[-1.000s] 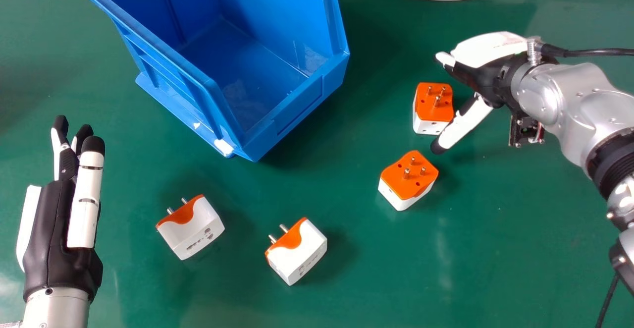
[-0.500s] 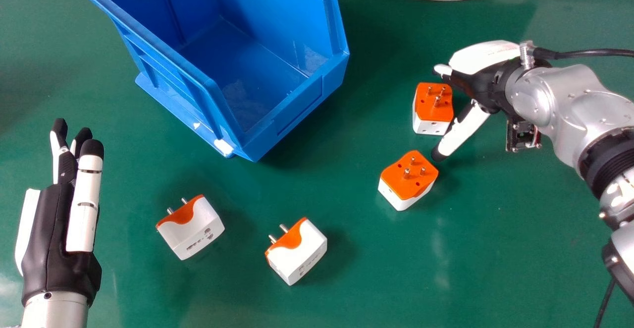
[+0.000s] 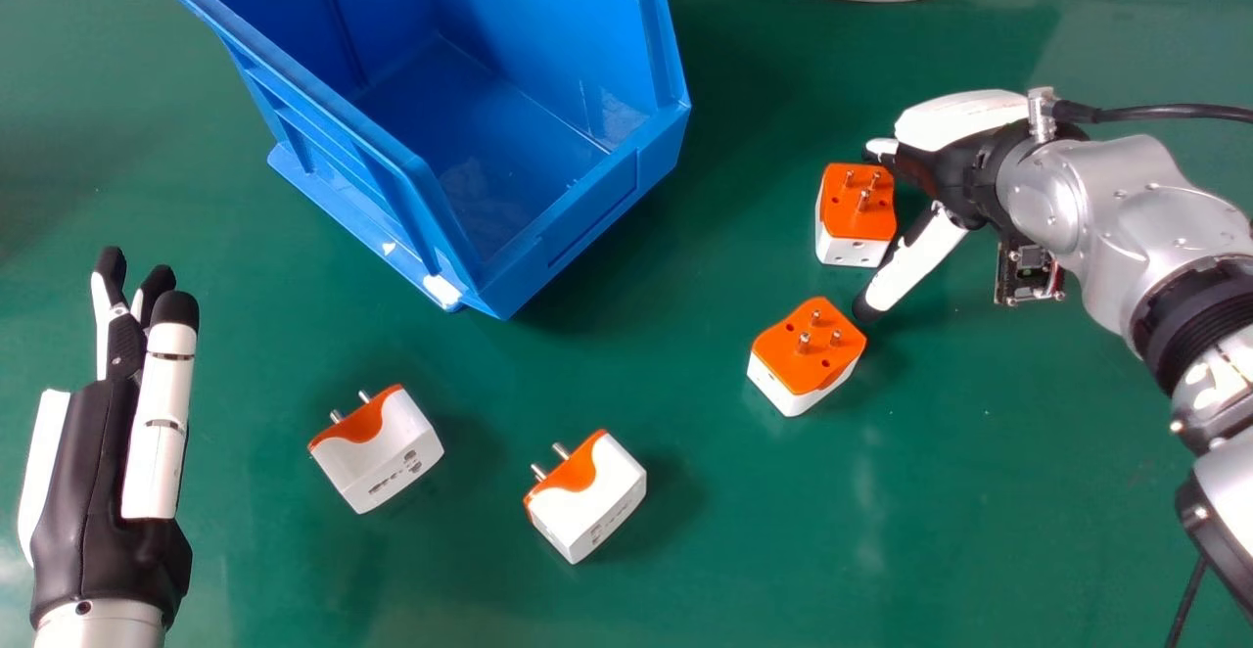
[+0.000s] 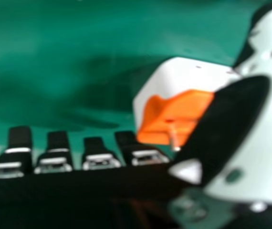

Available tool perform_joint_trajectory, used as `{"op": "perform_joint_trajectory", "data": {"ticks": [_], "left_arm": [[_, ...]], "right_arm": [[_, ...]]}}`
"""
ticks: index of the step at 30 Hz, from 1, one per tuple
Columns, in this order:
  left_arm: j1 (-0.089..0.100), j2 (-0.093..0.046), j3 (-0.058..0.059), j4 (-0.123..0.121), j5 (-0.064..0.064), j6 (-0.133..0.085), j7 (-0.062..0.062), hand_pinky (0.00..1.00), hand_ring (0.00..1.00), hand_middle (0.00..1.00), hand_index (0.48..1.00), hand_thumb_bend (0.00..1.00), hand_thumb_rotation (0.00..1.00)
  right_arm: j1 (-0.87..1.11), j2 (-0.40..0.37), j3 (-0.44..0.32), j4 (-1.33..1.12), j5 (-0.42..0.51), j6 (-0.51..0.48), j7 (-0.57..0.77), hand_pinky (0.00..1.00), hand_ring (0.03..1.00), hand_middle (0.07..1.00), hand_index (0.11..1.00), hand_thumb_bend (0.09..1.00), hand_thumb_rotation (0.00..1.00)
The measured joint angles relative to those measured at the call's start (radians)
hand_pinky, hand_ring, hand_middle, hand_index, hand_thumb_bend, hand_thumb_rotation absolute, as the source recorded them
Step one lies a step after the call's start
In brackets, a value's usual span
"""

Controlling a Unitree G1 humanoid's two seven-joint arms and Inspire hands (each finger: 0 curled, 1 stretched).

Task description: Pick all objects and put in blue box

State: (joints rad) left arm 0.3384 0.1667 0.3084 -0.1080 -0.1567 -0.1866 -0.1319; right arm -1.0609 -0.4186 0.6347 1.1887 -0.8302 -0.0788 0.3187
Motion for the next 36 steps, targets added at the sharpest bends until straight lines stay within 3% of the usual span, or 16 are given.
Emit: {"op": "perform_joint_trajectory", "data": {"ticks": [4, 13, 23, 27, 36], "left_arm": [[0.012, -0.001, 0.000, -0.004, -0.001, -0.007, -0.001, 1.00, 1.00, 1.00, 1.000, 0.47, 0.94], [0.036, -0.004, 0.000, -0.014, -0.002, -0.023, -0.007, 1.00, 1.00, 1.00, 1.000, 0.47, 0.94], [0.087, -0.025, 0.001, -0.059, -0.003, -0.033, -0.009, 1.00, 1.00, 1.00, 1.000, 0.49, 0.95], [0.095, -0.026, 0.004, -0.059, -0.003, -0.044, -0.017, 1.00, 1.00, 1.00, 1.000, 0.50, 0.95], [0.107, -0.032, 0.013, -0.059, -0.003, -0.064, -0.019, 1.00, 1.00, 1.00, 1.000, 0.51, 0.95]], "right_arm": [[-0.002, 0.013, 0.000, 0.014, 0.000, 0.003, 0.000, 0.86, 0.951, 0.984, 0.956, 0.719, 0.52], [-0.012, 0.017, 0.007, 0.026, -0.002, -0.014, -0.002, 0.92, 0.965, 0.985, 0.956, 0.708, 0.51], [-0.026, 0.018, 0.019, 0.027, -0.007, -0.043, -0.030, 0.92, 0.965, 0.977, 0.944, 0.713, 0.52], [-0.033, 0.021, 0.034, 0.033, -0.010, -0.043, -0.035, 0.92, 0.965, 0.979, 0.943, 0.711, 0.53], [-0.040, 0.028, 0.044, 0.051, -0.006, -0.042, -0.035, 0.92, 0.970, 0.988, 0.944, 0.705, 0.56]]}}
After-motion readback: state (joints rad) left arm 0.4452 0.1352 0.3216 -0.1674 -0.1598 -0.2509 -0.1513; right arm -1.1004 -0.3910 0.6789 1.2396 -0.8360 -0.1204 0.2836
